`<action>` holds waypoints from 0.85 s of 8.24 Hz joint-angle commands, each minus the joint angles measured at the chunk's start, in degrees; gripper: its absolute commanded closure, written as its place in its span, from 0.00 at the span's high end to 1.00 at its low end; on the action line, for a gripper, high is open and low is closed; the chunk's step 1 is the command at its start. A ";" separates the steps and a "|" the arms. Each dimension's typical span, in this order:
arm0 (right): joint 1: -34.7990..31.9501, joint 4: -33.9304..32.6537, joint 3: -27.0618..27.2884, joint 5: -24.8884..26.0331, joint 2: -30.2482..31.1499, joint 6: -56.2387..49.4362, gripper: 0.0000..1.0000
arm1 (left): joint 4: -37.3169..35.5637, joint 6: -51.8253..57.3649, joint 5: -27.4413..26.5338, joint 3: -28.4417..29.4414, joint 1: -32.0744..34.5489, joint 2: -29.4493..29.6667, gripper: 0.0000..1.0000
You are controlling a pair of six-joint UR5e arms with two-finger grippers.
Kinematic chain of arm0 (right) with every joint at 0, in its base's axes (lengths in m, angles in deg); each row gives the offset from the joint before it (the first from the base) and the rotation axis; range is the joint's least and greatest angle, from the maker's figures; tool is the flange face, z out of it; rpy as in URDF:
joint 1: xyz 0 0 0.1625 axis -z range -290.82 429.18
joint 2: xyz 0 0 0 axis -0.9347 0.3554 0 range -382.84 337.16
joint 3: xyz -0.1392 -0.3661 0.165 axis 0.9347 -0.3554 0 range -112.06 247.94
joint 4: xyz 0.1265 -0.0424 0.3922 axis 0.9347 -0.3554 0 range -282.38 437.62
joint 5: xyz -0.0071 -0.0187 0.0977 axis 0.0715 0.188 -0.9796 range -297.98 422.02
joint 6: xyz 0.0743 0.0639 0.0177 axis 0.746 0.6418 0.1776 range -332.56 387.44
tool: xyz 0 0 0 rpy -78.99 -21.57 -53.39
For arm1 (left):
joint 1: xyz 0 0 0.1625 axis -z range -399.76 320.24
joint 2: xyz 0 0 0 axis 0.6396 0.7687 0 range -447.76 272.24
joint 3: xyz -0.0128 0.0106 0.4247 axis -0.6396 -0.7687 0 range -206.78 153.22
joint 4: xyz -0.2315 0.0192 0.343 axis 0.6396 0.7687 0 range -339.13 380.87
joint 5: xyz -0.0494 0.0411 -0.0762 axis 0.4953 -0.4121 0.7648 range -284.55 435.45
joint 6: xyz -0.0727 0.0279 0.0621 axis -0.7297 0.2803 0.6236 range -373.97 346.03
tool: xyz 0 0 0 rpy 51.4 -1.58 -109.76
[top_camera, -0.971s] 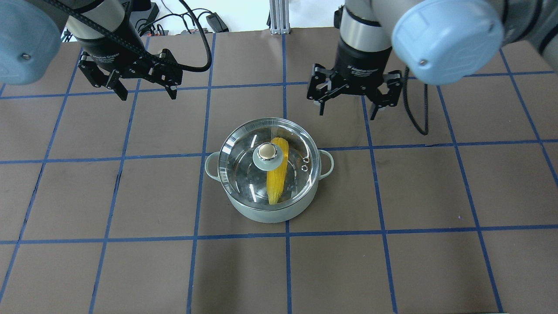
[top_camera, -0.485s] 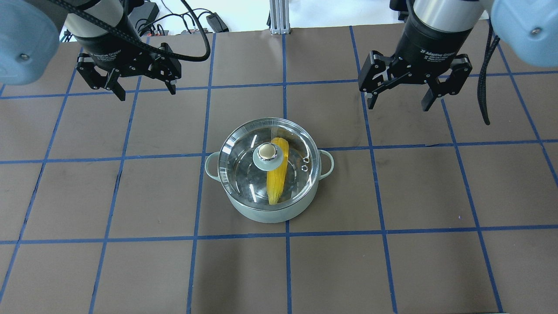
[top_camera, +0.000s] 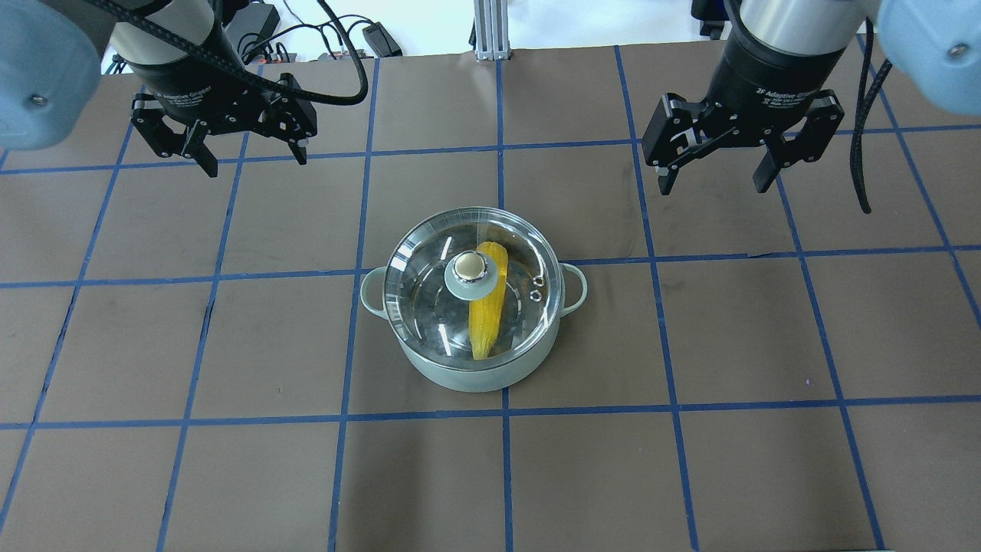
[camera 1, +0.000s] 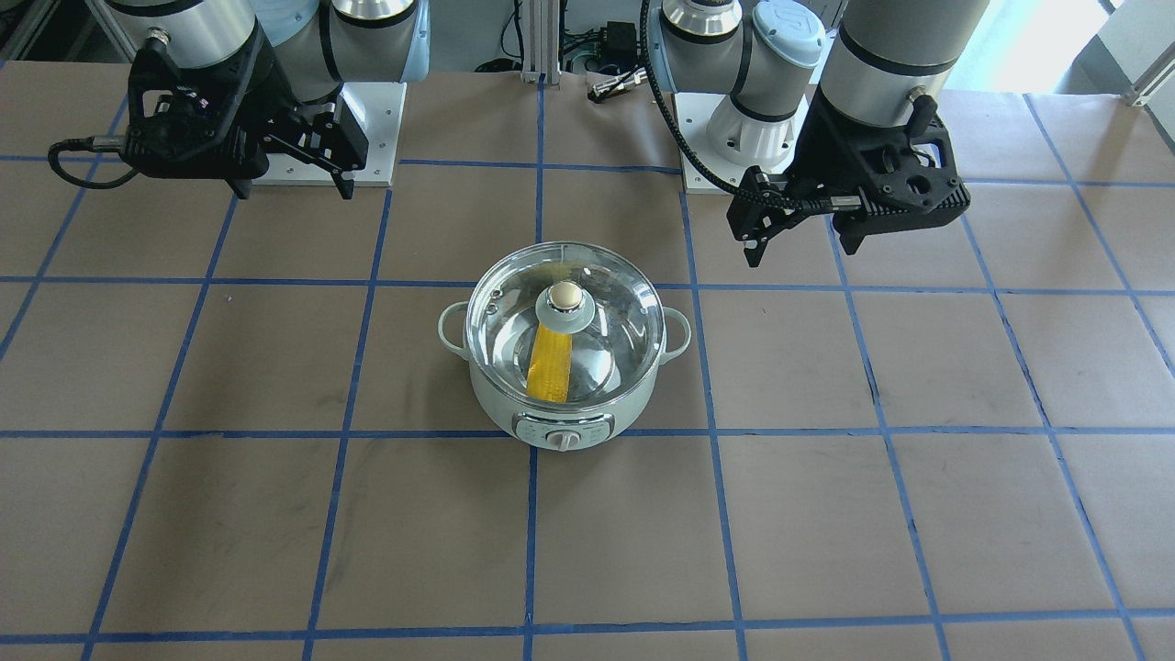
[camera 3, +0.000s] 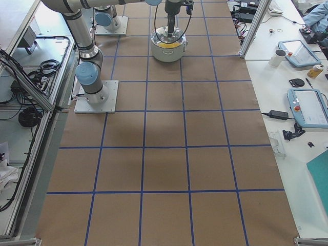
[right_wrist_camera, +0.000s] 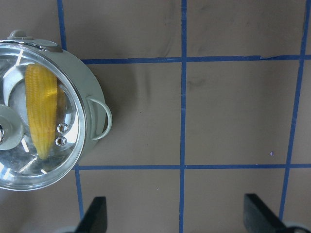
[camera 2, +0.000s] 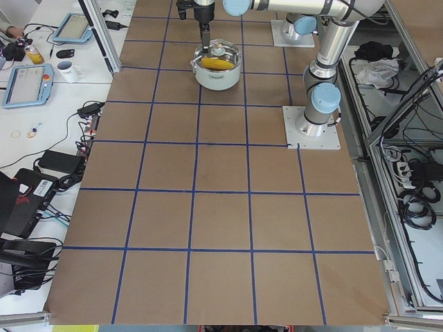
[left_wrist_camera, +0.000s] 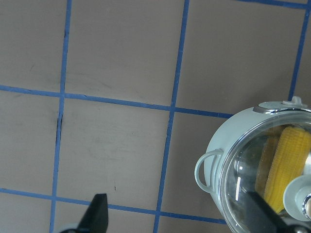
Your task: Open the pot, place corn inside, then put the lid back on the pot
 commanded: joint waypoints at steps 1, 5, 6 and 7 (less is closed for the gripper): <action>0.03 0.00 0.00 0.30 0.04 -0.32 1.00 | 0.01 0.02 -0.01 -0.17 0.00 -0.05 1.00; -0.23 -2.99 0.00 4.17 0.21 6.00 0.99 | 0.10 0.02 -0.10 -0.17 0.00 -0.05 1.00; -0.23 -3.17 0.00 3.82 0.30 5.92 0.99 | 0.10 0.02 -0.10 -0.17 0.00 -0.05 1.00; -0.23 -3.08 0.00 3.56 0.21 5.49 1.00 | 0.10 0.02 -0.10 -0.17 0.00 -0.05 1.00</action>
